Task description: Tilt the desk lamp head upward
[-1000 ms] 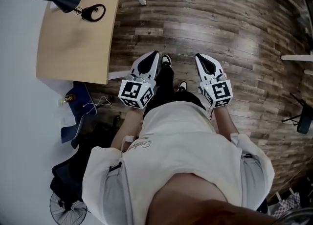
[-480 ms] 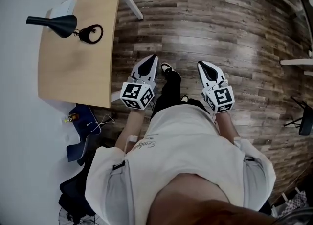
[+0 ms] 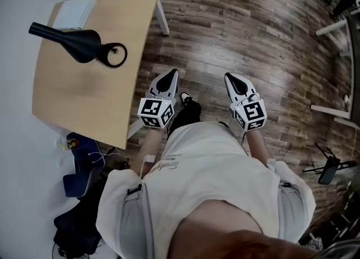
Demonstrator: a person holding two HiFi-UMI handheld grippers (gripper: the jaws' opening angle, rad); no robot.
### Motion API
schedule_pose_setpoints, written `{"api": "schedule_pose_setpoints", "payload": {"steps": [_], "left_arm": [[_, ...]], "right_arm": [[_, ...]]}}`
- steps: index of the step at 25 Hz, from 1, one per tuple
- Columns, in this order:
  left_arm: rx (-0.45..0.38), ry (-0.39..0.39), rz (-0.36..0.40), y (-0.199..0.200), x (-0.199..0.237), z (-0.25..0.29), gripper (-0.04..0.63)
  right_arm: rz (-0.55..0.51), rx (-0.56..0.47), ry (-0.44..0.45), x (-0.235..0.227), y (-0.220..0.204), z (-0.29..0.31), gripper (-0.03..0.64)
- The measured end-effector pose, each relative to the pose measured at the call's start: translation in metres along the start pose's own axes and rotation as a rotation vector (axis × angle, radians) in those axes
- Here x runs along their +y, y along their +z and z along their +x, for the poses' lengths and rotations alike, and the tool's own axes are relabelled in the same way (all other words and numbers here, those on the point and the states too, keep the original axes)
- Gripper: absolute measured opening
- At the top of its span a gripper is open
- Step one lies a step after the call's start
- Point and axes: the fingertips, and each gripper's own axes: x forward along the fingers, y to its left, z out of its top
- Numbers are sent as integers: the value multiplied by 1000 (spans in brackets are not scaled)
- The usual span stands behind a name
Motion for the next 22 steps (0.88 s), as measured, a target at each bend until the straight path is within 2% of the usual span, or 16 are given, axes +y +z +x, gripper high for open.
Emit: {"api": "schedule_pose_setpoints", "payload": {"steps": [7, 12, 18, 22], "left_arm": [[-51, 115, -8, 52, 92, 32, 16], [-81, 208, -1, 78, 134, 28, 15], [-119, 423, -16, 92, 193, 6, 16], [-116, 553, -47, 99, 231, 3, 15]], "right_arm": [[-67, -97, 139, -4, 83, 127, -5], [-89, -73, 276, 13, 93, 190, -5], [-140, -27, 519, 47, 94, 265, -5], [-165, -23, 665, 61, 112, 329, -5]]}}
